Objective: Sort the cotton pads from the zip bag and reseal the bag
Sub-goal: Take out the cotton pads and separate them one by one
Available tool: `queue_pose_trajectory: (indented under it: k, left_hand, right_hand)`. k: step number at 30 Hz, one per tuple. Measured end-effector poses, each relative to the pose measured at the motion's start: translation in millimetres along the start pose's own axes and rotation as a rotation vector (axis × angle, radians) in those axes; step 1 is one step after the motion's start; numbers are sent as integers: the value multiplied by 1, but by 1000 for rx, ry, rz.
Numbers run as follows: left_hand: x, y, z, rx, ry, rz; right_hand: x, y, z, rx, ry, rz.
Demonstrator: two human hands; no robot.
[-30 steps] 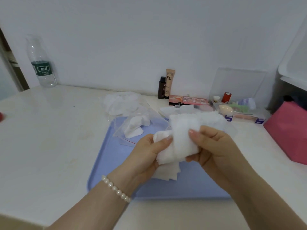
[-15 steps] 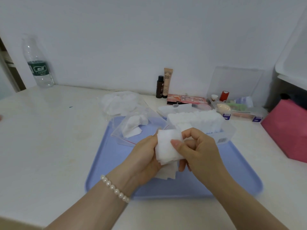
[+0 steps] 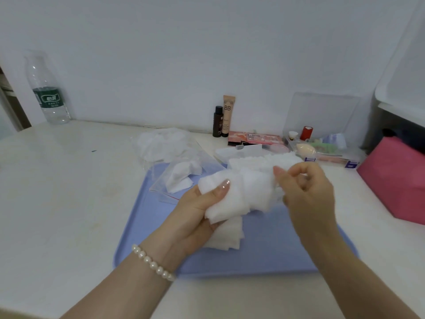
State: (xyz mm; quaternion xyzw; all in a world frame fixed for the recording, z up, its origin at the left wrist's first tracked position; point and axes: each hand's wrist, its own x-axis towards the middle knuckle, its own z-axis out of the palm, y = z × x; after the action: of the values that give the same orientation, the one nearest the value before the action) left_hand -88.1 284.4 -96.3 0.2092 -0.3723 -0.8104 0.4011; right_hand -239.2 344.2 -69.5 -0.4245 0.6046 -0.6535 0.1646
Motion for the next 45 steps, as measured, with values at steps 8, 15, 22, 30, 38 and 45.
queue_pose_trajectory:
  k: [8,15,22,30,38,45]
  left_hand:
    - [-1,9,-7,-131,-105,-19]
    - [-2,7,-5,-44,-111,-23]
    - [2,3,-10,90,-97,49]
    - [4,2,-6,30,66,82]
    - [0,-3,4,244,-176,102]
    - [0,-2,3,160,-131,67]
  right_hand:
    - [3,-6,-4,184,-440,238]
    - [2,0,-3,269,-340,265]
    - [0,-2,-5,-26,-451,95]
    - [-3,-14,-5,187,47,-5]
    - [-30,-7,24,232,-409,52]
    - [-30,2,27,26,-321,-29]
